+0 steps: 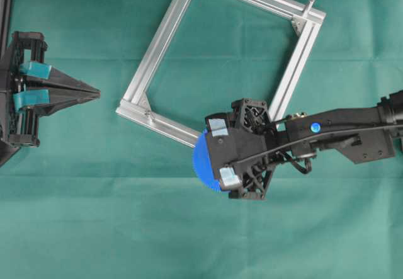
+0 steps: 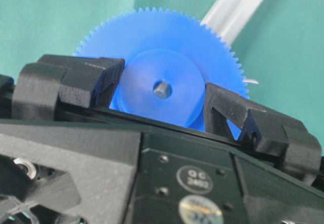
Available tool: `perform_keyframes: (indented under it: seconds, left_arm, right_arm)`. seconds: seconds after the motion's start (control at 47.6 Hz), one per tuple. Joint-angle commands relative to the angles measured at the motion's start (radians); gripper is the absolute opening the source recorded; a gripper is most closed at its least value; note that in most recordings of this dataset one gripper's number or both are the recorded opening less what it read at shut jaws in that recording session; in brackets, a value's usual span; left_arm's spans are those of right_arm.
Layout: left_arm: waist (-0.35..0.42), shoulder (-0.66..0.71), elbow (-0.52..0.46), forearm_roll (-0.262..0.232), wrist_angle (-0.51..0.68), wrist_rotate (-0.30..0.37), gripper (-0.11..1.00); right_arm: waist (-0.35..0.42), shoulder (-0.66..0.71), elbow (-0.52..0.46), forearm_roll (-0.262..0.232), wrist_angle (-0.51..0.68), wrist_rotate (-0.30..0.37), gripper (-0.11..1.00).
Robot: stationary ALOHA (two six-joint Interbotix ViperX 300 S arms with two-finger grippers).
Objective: Find the location of the shaft and insert the gear.
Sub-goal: 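Align the gear's center hole over the metal shaft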
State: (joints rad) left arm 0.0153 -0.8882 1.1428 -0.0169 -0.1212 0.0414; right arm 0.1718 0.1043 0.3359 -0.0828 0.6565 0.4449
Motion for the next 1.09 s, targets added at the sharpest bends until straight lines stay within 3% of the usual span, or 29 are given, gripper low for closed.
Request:
perform_keyframes:
  seconds: [0.0, 0.567, 1.071]
  left_arm:
    - [0.0, 0.006, -0.028, -0.002, -0.005, -0.002, 0.01]
    - [0.0, 0.006, -0.028, -0.005, -0.008, -0.005, 0.01]
    - [0.0, 0.006, -0.029, -0.005, -0.005, -0.003, 0.01]
  right_arm:
    - [0.015, -0.02, 0.005, 0.003, 0.003, 0.009, 0.68]
    - [0.02, -0.115, 0.149, -0.005, -0.061, 0.08, 0.68]
    - [-0.011, -0.118, 0.138, -0.057, -0.104, 0.069, 0.68]
